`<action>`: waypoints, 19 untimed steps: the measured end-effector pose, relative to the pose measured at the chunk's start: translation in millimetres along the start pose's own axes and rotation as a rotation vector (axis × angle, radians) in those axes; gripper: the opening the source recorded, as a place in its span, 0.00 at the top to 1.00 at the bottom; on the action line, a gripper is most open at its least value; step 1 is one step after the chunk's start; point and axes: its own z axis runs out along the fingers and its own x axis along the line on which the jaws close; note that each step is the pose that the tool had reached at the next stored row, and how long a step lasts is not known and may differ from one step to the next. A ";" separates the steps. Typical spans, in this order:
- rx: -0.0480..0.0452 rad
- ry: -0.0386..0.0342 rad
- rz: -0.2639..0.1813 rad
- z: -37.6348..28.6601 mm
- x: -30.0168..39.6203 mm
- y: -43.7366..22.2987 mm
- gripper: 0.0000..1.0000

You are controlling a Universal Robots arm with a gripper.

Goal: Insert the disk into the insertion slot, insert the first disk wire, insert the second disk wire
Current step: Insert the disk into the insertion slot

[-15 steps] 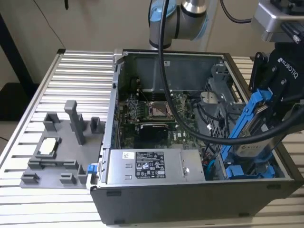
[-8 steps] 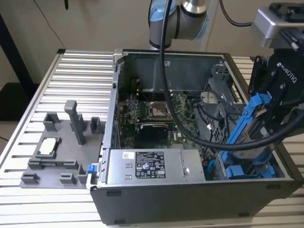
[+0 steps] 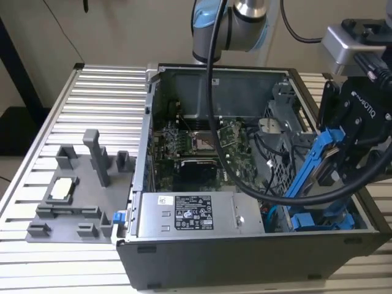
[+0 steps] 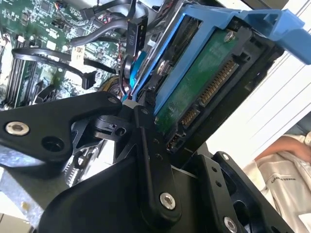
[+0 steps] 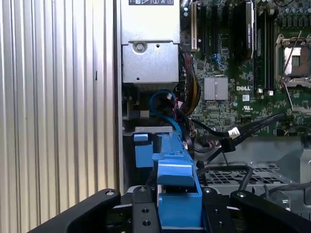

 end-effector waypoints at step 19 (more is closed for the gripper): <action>0.0000 -0.0038 -0.004 23.2 1.4 -1.6 0.67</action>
